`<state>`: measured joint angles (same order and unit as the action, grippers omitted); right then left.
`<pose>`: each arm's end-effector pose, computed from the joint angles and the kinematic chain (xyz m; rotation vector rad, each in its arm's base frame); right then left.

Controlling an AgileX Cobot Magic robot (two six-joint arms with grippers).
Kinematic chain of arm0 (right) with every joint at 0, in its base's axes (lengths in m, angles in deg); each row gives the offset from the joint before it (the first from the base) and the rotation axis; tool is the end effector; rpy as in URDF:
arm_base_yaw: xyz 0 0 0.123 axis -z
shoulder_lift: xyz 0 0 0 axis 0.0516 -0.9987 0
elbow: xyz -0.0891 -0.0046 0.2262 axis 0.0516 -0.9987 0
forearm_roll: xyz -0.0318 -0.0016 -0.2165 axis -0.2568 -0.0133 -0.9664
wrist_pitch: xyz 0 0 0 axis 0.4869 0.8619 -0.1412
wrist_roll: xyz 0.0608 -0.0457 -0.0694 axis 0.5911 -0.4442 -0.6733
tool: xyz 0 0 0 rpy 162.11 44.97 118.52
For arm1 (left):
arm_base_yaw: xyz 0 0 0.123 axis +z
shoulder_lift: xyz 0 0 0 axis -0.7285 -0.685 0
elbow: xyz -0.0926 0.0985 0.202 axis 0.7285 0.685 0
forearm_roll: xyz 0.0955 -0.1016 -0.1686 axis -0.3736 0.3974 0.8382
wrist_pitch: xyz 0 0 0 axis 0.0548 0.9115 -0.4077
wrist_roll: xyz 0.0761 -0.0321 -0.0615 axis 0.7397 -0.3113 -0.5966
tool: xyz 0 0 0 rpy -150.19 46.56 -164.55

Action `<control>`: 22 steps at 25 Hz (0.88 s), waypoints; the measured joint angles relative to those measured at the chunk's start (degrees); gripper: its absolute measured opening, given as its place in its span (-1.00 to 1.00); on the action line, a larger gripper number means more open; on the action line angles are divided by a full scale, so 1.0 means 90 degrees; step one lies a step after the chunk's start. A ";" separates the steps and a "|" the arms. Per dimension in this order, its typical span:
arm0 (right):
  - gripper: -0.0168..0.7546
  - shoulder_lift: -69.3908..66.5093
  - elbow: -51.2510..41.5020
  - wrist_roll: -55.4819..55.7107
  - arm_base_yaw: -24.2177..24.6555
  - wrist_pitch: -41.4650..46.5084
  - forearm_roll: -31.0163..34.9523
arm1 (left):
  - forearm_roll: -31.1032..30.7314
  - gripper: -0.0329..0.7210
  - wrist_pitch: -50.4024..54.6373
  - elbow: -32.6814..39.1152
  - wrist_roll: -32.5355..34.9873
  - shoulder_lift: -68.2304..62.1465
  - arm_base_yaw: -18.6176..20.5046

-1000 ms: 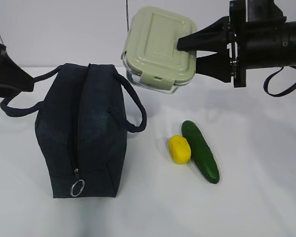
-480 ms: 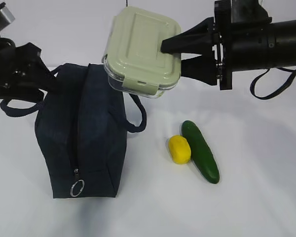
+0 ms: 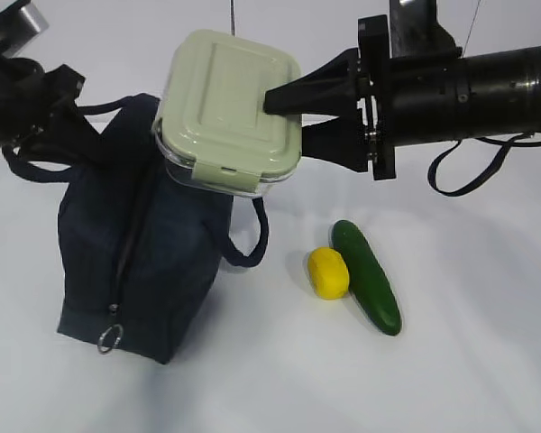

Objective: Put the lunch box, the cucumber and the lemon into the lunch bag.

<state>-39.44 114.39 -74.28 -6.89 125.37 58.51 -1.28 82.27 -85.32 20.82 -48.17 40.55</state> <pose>0.2931 0.1461 0.2489 -0.1057 2.1842 1.7590 0.2984 -0.0958 0.2340 0.2311 2.6257 -0.9450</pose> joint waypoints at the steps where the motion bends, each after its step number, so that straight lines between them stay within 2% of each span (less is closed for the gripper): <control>1: 0.01 -0.0025 0.0000 0.0000 -0.0045 0.0000 0.0058 | 0.0025 -0.92 0.0070 -0.0117 0.0028 0.0000 -0.0013; 11: 0.01 -0.0036 0.0005 -0.0091 -0.0145 -0.0292 0.0020 | 0.0219 -0.93 0.0460 -0.0915 0.0069 0.0179 -0.0482; 22: 0.01 -0.0036 0.0005 -0.0091 -0.0145 -0.1162 -0.0531 | 0.0409 -0.93 0.0885 -0.0991 0.0069 0.0383 -0.0482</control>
<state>-39.76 114.44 -75.10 -8.19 114.90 53.73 2.39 90.24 -94.24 21.43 -44.72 36.22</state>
